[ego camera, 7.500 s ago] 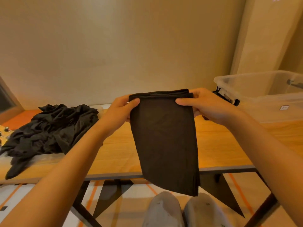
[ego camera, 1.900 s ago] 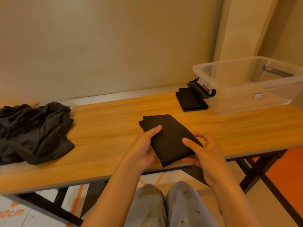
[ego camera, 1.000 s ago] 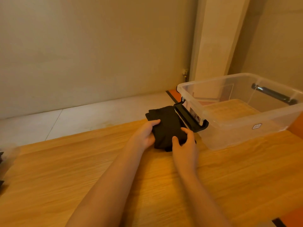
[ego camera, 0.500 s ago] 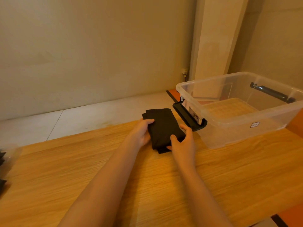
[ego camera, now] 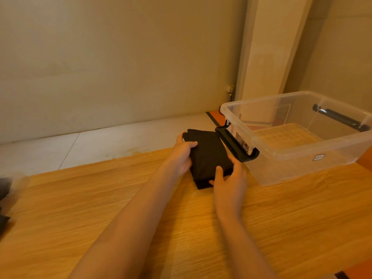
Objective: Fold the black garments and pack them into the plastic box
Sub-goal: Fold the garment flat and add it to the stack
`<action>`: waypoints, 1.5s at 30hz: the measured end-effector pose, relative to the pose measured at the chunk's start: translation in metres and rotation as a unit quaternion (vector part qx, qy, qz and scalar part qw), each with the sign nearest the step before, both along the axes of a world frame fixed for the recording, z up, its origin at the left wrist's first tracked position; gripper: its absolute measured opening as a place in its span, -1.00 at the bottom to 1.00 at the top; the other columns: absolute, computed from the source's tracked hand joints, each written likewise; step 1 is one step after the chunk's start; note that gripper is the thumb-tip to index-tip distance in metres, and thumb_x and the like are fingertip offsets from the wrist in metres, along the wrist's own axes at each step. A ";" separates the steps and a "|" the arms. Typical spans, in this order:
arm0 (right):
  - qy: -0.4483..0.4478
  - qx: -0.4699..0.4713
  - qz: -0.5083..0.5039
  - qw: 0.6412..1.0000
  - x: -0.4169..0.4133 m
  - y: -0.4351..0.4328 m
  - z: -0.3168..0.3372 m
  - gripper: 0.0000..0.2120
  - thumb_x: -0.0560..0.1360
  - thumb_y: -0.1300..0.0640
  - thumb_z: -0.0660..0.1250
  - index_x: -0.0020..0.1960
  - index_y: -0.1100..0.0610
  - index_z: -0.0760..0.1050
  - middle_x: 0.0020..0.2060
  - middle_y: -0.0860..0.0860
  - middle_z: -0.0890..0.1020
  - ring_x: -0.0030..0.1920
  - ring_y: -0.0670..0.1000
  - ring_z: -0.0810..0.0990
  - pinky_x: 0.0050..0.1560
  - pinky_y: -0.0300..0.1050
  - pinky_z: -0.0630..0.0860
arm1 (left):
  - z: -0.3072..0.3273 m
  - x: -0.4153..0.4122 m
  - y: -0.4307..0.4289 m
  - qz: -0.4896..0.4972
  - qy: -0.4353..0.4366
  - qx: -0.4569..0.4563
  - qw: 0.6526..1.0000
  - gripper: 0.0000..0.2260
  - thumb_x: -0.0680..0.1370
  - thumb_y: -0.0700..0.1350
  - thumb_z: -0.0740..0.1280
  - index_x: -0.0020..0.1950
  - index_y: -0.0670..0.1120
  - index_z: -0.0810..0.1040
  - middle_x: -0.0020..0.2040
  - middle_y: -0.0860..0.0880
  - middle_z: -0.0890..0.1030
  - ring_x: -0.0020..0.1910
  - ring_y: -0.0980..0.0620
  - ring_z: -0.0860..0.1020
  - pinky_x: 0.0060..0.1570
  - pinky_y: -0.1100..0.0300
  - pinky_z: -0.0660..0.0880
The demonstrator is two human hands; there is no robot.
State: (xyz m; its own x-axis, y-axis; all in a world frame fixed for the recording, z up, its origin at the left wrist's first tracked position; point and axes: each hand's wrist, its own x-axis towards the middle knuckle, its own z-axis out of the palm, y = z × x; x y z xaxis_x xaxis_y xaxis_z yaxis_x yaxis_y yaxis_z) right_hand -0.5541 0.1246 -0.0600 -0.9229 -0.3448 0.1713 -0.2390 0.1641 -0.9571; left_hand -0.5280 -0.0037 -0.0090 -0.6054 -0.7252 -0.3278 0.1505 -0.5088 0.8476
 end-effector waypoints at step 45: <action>0.295 0.349 0.056 0.888 -0.001 -0.004 -0.014 -0.49 0.64 -0.09 -0.03 0.55 0.01 0.07 0.56 0.05 0.03 0.55 0.09 -0.12 0.49 0.03 -0.18 | -0.060 -0.006 -0.018 -0.152 -0.343 -0.705 0.602 -0.56 0.67 -0.01 0.01 0.55 0.12 0.06 0.58 0.07 0.01 0.55 0.10 -0.11 0.51 0.09 -0.20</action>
State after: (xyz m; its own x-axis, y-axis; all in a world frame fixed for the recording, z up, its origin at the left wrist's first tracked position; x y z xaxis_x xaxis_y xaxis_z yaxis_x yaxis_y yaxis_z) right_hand -0.5553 0.1209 -0.0737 -0.6975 -0.6403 0.3218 -0.7164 0.6125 -0.3340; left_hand -0.5337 -0.0221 -0.0690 -0.8537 -0.4649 0.2347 -0.3986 0.8733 0.2800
